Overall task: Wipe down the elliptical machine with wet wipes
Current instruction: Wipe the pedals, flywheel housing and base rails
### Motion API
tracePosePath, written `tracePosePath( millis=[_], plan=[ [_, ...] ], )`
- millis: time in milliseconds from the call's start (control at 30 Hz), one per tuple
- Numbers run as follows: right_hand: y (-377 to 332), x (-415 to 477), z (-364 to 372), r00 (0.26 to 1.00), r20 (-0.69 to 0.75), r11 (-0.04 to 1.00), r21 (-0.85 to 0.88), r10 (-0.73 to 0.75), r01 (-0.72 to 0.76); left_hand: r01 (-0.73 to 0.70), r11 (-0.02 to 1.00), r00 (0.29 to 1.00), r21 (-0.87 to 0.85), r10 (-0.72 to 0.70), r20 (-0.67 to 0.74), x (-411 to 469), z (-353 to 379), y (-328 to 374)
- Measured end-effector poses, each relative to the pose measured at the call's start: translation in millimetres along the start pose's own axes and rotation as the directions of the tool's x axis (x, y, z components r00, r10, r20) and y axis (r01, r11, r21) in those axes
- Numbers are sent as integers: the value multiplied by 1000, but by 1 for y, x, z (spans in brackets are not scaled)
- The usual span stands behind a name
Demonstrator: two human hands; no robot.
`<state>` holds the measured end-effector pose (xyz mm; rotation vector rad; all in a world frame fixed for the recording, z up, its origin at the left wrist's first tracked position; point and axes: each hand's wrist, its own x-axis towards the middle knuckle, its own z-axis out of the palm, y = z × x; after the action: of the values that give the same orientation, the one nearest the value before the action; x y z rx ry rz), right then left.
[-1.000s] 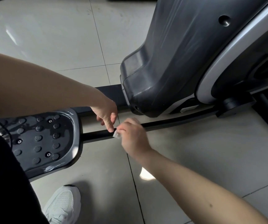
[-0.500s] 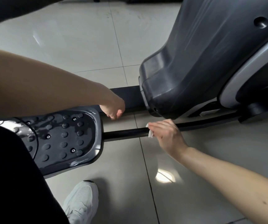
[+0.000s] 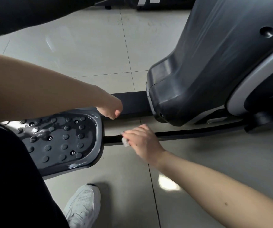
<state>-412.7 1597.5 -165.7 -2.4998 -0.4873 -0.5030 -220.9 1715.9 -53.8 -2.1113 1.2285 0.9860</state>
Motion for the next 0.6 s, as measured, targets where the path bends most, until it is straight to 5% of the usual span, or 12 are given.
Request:
tracePosePath(
  millis=[167,433,600],
  plan=[
    [62,-51,-55,995,-90,984,-169,40,-55,-19,1000,999,15,19,29,14,-1,17],
    [128,-112,-124,937,-99,840,-420,335,-344,-64,998,997,28,63,46,39,-2,40],
    [111,-112,-105,856,-161,826,-224,491,-517,-66,996,995,67,61,73,52,-3,43]
  ],
)
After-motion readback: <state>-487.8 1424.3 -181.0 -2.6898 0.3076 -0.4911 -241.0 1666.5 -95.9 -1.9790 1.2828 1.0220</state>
